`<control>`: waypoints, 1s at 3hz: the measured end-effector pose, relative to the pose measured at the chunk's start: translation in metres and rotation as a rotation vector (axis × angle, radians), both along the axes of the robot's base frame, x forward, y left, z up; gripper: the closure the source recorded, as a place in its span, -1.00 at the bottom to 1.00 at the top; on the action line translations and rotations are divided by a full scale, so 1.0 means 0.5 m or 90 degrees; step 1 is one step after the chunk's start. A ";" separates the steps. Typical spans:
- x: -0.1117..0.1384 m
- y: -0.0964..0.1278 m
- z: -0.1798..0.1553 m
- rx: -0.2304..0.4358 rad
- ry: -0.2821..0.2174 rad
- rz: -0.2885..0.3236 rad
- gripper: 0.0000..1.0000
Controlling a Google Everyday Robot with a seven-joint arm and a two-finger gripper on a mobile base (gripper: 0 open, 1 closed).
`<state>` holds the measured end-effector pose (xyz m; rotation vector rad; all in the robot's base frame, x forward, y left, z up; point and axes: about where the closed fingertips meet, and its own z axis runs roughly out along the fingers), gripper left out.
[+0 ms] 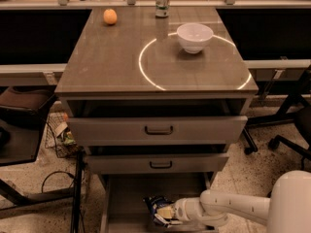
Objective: Place blue chip bag into bottom drawer
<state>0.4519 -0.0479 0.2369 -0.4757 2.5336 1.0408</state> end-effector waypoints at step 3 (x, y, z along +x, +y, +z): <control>-0.004 0.008 -0.002 0.003 0.002 0.003 -1.00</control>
Offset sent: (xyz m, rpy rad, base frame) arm -0.0005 0.0012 -0.0003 0.0011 0.0010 0.0016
